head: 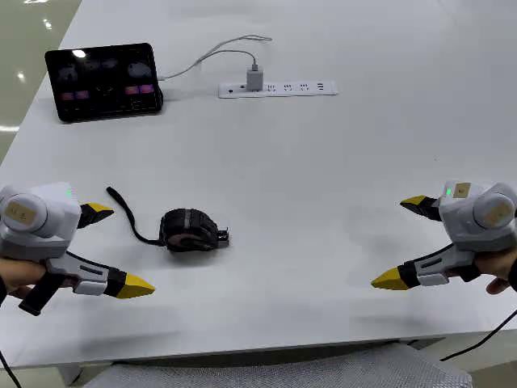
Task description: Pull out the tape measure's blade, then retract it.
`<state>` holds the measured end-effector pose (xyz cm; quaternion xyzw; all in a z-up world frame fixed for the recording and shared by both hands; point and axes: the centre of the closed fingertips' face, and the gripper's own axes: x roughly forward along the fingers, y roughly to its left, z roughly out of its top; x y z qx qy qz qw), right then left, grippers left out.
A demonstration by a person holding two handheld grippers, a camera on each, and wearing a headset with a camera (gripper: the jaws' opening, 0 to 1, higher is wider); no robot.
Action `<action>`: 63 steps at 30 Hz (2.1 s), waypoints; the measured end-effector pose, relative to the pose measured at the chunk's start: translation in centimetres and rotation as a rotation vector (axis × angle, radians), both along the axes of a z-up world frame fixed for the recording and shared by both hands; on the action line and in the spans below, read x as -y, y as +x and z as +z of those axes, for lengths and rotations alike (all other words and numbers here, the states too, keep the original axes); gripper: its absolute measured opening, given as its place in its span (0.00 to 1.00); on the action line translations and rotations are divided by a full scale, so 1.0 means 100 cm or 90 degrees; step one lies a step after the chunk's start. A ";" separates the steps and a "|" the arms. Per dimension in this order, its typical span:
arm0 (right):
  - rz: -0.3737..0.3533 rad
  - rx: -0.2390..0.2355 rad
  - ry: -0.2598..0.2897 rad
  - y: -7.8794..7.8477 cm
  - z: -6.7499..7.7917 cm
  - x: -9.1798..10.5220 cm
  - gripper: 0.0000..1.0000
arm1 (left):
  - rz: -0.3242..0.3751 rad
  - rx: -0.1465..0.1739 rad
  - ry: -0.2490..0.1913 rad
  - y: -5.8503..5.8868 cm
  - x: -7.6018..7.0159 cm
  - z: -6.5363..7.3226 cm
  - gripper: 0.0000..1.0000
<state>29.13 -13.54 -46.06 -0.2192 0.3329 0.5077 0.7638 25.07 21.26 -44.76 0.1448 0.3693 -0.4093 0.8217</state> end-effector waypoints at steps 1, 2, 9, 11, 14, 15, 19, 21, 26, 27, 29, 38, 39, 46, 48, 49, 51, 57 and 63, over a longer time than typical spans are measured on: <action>0.007 0.001 -0.001 0.001 0.000 -0.003 0.99 | -0.009 -0.005 0.004 0.000 0.002 0.000 0.99; 0.011 0.002 -0.002 0.002 -0.001 -0.005 0.99 | -0.016 -0.005 0.008 0.000 0.002 0.000 0.99; 0.034 0.011 0.001 0.008 0.003 -0.019 0.99 | -0.054 0.006 0.032 0.011 0.009 0.000 0.99; 0.038 0.012 0.002 0.010 0.003 -0.022 0.99 | -0.062 0.008 0.037 0.014 0.010 0.001 0.97; 0.046 0.014 0.002 0.012 0.003 -0.027 0.99 | -0.073 0.007 0.040 0.019 0.013 0.001 0.97; 0.046 0.014 0.003 0.013 0.003 -0.028 0.99 | -0.079 0.006 0.043 0.020 0.014 0.001 0.97; 0.054 0.011 0.011 0.014 0.003 -0.038 0.99 | -0.101 0.009 0.059 0.026 0.018 0.000 0.97; 0.060 0.012 0.015 0.015 0.003 -0.043 0.99 | -0.108 0.008 0.061 0.029 0.022 0.000 0.96; 0.080 0.013 0.016 0.014 0.004 -0.053 0.99 | -0.129 0.012 0.083 0.035 0.027 -0.002 0.95; 0.082 0.014 0.015 0.014 0.004 -0.055 0.99 | -0.130 0.011 0.087 0.036 0.028 -0.001 0.93; 0.087 0.014 0.017 0.014 0.004 -0.058 0.99 | -0.141 0.018 0.088 0.038 0.032 0.002 0.92; 0.121 0.014 0.023 0.016 0.009 -0.075 0.99 | -0.177 0.028 0.118 0.047 0.037 0.000 0.90; 0.119 0.017 0.024 0.017 0.009 -0.077 0.99 | -0.180 0.028 0.120 0.047 0.038 0.001 0.88; 0.137 0.018 0.035 0.022 0.010 -0.094 0.99 | -0.200 0.009 0.123 0.052 0.049 -0.006 0.84; 0.148 0.019 0.035 0.022 0.008 -0.100 0.99 | -0.212 0.009 0.127 0.052 0.054 -0.008 0.83; 0.153 0.020 0.035 0.022 0.008 -0.103 0.99 | -0.217 0.008 0.131 0.051 0.056 -0.009 0.83; 0.159 0.017 0.034 0.022 0.005 -0.108 0.99 | -0.233 0.007 0.143 0.051 0.058 -0.013 0.80; 0.154 0.006 0.037 0.026 -0.005 -0.121 0.99 | -0.237 -0.012 0.161 0.049 0.062 -0.021 0.69; 0.164 0.006 0.044 0.023 -0.011 -0.137 0.99 | -0.254 -0.019 0.169 0.048 0.065 -0.026 0.62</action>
